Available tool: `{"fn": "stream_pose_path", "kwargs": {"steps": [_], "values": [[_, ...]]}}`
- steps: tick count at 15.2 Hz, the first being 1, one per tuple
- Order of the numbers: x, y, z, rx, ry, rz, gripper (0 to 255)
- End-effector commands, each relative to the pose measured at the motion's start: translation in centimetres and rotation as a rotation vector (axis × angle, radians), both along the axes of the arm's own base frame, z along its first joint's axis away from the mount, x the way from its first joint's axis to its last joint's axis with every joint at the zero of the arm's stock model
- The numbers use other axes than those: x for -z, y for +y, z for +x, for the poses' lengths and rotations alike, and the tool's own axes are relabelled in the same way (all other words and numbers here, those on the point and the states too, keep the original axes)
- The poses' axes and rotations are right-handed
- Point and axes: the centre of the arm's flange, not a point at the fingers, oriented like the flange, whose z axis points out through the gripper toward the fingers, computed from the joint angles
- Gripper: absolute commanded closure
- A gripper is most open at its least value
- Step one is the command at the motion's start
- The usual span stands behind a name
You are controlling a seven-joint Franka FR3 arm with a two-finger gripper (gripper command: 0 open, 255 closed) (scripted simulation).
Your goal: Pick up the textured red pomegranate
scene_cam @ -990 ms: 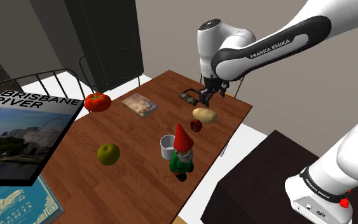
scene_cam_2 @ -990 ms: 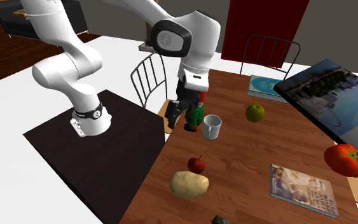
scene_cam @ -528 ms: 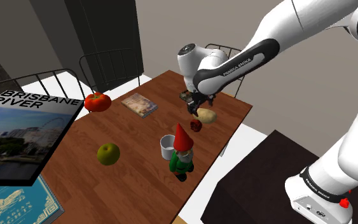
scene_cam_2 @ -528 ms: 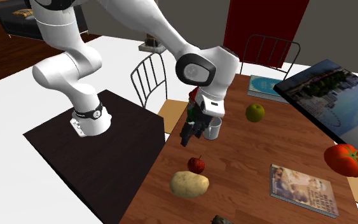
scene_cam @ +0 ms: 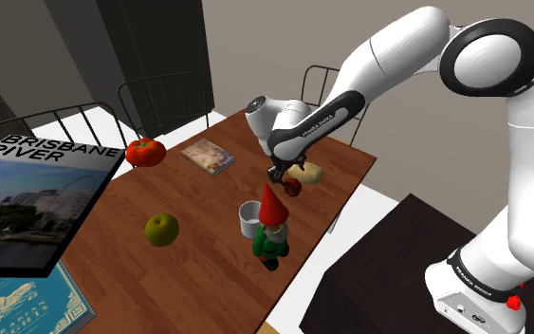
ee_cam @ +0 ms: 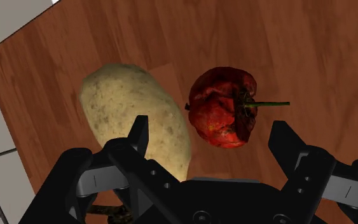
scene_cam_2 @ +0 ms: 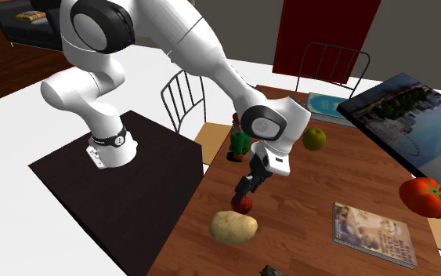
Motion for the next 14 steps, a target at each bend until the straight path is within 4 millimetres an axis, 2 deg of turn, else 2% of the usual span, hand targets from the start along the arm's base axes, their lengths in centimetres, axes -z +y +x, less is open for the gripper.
{"fn": "stream_pose_path", "kwargs": {"steps": [1, 6, 8, 9, 14], "values": [[1.6, 0.0, 0.3, 0.002, 0.002, -0.005, 0], [4.2, 0.0, 0.3, 0.002, 0.002, -0.005, 0], [4.6, 0.0, 0.3, 0.002, 0.002, -0.005, 0], [4.5, -0.1, 0.4, 0.002, 0.002, -0.005, 255], [4.5, -0.1, 0.4, 0.002, 0.002, -0.005, 255]]}}
